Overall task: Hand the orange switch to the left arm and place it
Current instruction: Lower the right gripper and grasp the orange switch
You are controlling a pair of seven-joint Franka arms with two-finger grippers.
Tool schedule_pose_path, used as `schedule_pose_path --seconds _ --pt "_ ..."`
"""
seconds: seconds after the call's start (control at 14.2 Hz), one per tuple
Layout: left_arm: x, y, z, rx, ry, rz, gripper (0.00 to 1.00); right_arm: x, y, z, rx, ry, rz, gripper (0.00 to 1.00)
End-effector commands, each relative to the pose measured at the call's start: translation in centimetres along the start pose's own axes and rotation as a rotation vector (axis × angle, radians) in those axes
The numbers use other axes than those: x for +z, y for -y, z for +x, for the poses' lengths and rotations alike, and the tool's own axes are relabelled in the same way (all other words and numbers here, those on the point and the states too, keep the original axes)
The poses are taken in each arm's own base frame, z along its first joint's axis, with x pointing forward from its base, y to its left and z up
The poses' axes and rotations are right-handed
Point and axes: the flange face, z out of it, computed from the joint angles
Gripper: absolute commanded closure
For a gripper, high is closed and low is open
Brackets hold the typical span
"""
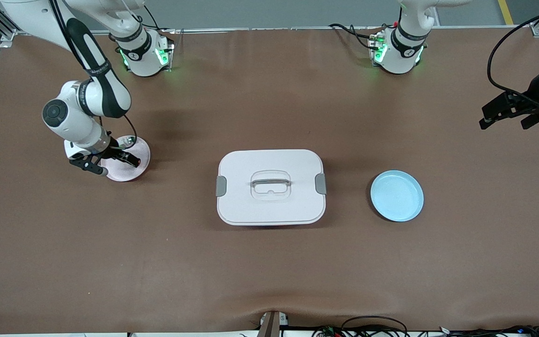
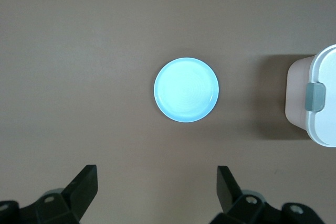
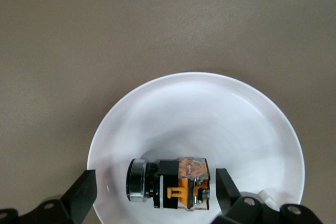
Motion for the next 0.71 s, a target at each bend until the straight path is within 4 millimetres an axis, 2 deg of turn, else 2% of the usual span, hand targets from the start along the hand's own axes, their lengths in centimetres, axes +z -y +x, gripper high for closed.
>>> schedule_pose_path --seconds 0.0,0.35,0.64 --pt "-0.4 0.3 0.3 0.010 0.006 0.019 0.00 0.9 0.2 -0.7 0.027 0.013 0.003 0.00" --pt "-0.4 0.3 0.3 0.012 0.006 0.019 0.00 2.4 -0.2 -1.3 0.028 0.000 0.000 0.00" --pt "-0.4 0.3 0.3 0.012 0.006 0.019 0.00 2.6 -0.3 -1.3 0.029 0.003 -0.001 0.00"
